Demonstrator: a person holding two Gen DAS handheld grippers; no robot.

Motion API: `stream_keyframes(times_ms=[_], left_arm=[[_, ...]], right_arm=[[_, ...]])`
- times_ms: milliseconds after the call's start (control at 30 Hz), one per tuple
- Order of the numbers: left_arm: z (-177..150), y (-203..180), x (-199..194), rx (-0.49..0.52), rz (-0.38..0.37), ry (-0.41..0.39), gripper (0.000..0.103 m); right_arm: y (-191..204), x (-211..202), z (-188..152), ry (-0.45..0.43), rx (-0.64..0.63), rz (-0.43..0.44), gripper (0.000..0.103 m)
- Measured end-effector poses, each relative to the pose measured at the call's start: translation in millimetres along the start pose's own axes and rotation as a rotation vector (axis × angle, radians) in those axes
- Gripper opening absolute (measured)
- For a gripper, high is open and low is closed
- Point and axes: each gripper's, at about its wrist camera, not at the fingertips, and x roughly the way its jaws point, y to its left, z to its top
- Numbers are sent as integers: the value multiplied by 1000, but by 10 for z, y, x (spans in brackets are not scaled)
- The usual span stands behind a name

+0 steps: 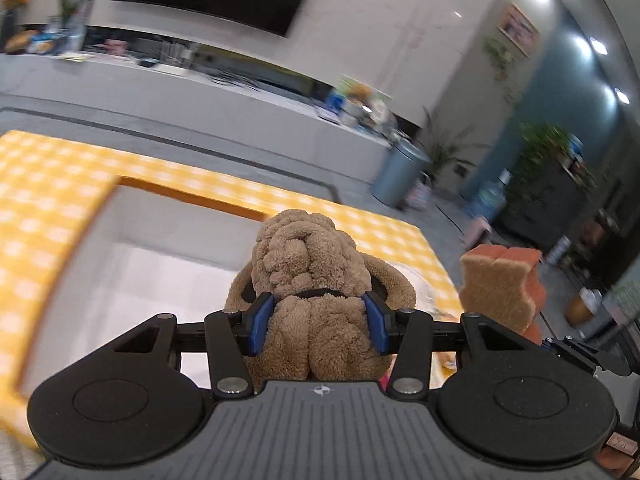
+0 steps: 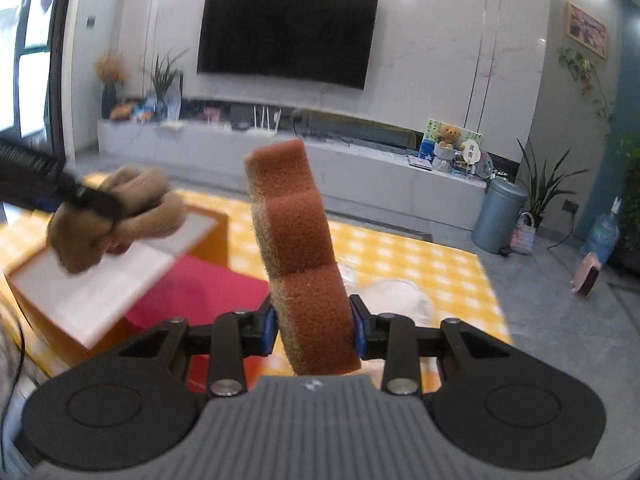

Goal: Organize soft objects
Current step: 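Lower the plush dog into the white box and open the left gripper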

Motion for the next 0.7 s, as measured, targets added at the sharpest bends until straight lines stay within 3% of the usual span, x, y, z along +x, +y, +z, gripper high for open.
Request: stream_keyframes(times_ms=[200,333,500,567,633,700], left_arm=[[2,506,-264,-34,84,-56,55],[35,720,-263,2,129,-24,54],[28,1001,-151,37,186,56,54],[-11,1037,-93,56,165,84,54],[-48,1017,-5,79,147,112,54],[-94,992,104,118,180,112,54]], right_arm=[[643,145,217,-55,104,153,35],[1005,316,350,-58,185,233,35],[1474,675,462,-15,220,269,35],[1614,859,437,20,225,286,35],[1727,1021,392,68,226,277,35],[1804,1164,336,107,201,253,35]])
